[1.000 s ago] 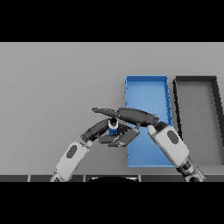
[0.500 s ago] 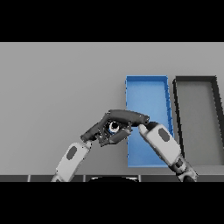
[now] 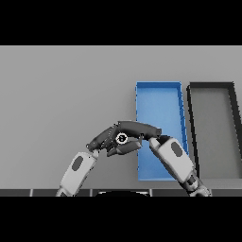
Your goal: Pick up the blue pipe and place it into the blue bin.
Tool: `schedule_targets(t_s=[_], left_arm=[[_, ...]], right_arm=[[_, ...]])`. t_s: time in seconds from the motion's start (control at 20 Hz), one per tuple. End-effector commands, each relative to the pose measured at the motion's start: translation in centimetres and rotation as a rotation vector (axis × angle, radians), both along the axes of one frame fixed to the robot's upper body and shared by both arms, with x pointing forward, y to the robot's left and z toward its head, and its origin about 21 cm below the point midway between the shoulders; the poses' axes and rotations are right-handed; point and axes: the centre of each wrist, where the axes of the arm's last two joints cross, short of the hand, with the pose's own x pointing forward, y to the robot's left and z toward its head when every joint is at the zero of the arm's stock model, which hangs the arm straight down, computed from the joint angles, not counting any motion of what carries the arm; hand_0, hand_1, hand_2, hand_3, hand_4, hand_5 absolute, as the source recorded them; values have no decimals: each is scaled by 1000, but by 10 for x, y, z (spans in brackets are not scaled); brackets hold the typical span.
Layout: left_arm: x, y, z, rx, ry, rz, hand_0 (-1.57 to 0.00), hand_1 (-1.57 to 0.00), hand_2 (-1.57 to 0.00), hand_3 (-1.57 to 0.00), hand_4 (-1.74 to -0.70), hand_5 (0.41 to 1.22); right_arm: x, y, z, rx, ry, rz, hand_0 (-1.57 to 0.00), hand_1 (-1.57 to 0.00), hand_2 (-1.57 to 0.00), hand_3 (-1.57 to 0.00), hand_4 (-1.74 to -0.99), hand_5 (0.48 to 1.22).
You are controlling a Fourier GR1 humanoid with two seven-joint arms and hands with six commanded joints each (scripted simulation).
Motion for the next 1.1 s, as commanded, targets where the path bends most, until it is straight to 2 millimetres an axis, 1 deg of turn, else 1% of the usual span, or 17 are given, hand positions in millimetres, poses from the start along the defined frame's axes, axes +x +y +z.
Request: schedule_targets(t_s=[0.0, 0.05, 0.1, 0.15, 0.2, 0.25, 0.3, 0.35, 0.4, 0.55, 0.65, 0.7, 0.75, 0.8, 0.85, 0.95, 1.05], left_arm=[[-1, -1, -2, -5, -1, 7, -1571, -1571, -1564, -1434, -1732, 1221], [-2, 1, -2, -17, -10, 5, -1571, -1571, -1566, -1264, -1734, 1221], [-3, 2, -1, -21, -26, 9, -1446, -1368, -1336, -1051, -1629, 1221], [-1, 4, 1, 3, -32, 10, -1175, -1094, -1069, -841, -1512, 1221], [-2, 7, 1, 19, -43, 1, -940, -875, -855, -672, -1406, 1221], [-2, 6, 0, 41, -42, -21, -752, -700, -684, -538, -1319, 1221], [1, 8, 1, 66, -36, -35, -601, -560, -547, -430, -1250, 1221], [0, 8, -1, 88, -27, -42, -481, -448, -437, -344, -1186, 1148], [-1, 5, -3, 97, -16, -44, -384, -358, -350, -275, -1134, 1063], [3, 9, -3, 139, 26, -32, -196, -183, -178, -140, -1031, 848], [2, 9, -4, 143, 30, -16, -125, -117, -114, -89, -991, 729], [5, 9, -3, 136, 28, -14, -100, -93, -91, -71, -977, 682], [5, 9, -7, 142, 61, -3, -80, -74, -73, -57, -975, 642], [4, 9, -8, 135, 70, 1, -64, -59, -58, -45, -974, 607], [3, 6, -7, 133, 73, 6, -51, -47, -46, -36, -973, 578], [4, 10, -10, 151, 88, 16, -32, -30, -29, -23, -967, 544], [3, 6, -8, 148, 82, 24, -20, -19, -18, -14, -971, 519]], right_arm=[[-1, -1, 0, 2, 9, -8, -1545, -1545, -1545, -1534, -1494, 1183], [-1, 0, 2, 4, 17, -14, -1550, -1550, -1550, -1541, -1495, 1191], [-3, 3, 5, 10, 9, -22, -1554, -1554, -1555, -1547, -1496, 1197], [0, 2, 5, 15, -2, -27, -1557, -1558, -1558, -1552, -1496, 1202], [-2, 2, 4, 22, 0, -26, -1560, -1560, -1560, -1556, -1497, 1206], [-3, 1, 4, 16, -5, -29, -1562, -1563, -1563, -1559, -1497, 1209], [-6, 2, 3, 13, -3, -36, -1564, -1564, -1564, -1561, -1498, 1211], [-3, 2, 5, -6, 0, -46, -1565, -1566, -1566, -1563, -1498, 1213], [-4, 5, 5, -27, 3, -55, -1567, -1567, -1567, -1565, -1498, 1215], [-4, 3, 5, 15, -10, -38, -1569, -1569, -1569, -1568, -1499, 1218], [-3, 3, 4, 9, -16, -54, -1570, -1570, -1570, -1569, -1499, 1219], [-3, 2, 4, 21, -25, -51, -1570, -1570, -1570, -1569, -1499, 1219], [-3, 7, 3, 11, -17, -52, -1570, -1570, -1570, -1570, -1499, 1220], [-3, 7, 3, 10, -15, -52, -1570, -1570, -1570, -1570, -1499, 1220], [-2, 2, 3, 24, -15, -53, -1570, -1570, -1570, -1570, -1499, 1220], [-3, 4, 7, 45, -10, -53, -1571, -1571, -1571, -1570, -1497, 1220], [1, 2, 17, 64, 21, -62, -1571, -1571, -1571, -1571, -1496, 1221]])
